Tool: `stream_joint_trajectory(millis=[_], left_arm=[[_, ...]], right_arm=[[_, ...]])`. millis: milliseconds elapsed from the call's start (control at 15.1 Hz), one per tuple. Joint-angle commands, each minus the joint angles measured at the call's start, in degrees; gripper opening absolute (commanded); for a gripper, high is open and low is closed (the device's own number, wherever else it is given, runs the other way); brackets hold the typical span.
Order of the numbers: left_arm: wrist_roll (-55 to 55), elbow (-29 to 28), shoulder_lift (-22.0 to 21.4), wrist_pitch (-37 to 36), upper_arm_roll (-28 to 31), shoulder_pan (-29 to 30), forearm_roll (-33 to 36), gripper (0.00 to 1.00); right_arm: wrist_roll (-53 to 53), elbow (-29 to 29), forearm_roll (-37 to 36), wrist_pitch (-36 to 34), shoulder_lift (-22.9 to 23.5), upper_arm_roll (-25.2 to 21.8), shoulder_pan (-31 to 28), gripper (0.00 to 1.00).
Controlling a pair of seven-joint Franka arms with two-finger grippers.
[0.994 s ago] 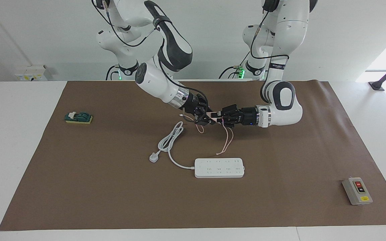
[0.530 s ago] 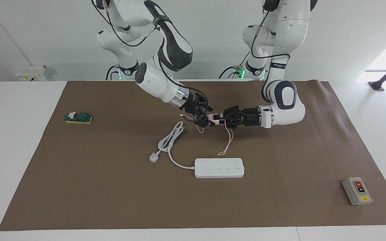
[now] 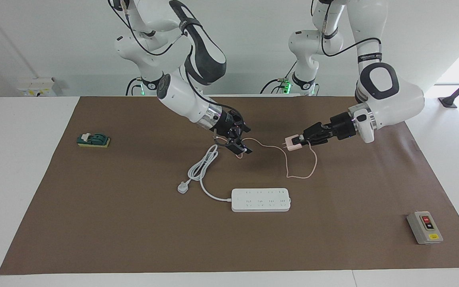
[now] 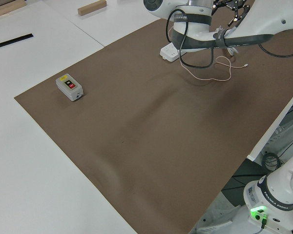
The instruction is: Plug charger into power strip
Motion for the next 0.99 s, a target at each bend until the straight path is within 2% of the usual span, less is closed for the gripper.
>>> stream_joint_trajectory(millis=[0, 133, 464, 729, 928], left_arm=[[-7.53, 7.61, -0.72, -6.48, -0.29, 1.23, 14.05, 0.00], [-10.96, 12.64, 0.08, -12.64, -0.29, 1.41, 23.03, 0.00], [-13.17, 13.09, -0.36, -15.73, -0.21, 2.47, 34.31, 0.00], [-17.46, 12.66, -0.45, -11.45, -0.29, 2.03, 40.63, 0.00], [-20.55, 12.66, -0.27, -9.69, -0.64, 1.50, 44.49, 0.00]], right_arm=[[2.04, -0.29, -1.27, -0.73, -2.69, -0.11, -2.89, 1.00], [2.57, -0.47, -3.65, -1.86, -4.10, -0.11, -5.08, 1.00], [2.31, -0.30, -11.64, -9.41, -7.62, -0.11, -12.29, 1.00], [-0.49, -0.30, -19.46, -16.96, -10.87, -0.11, -16.95, 1.00], [-8.03, -0.30, -24.82, -23.21, -12.89, -0.11, -20.55, 1.00]])
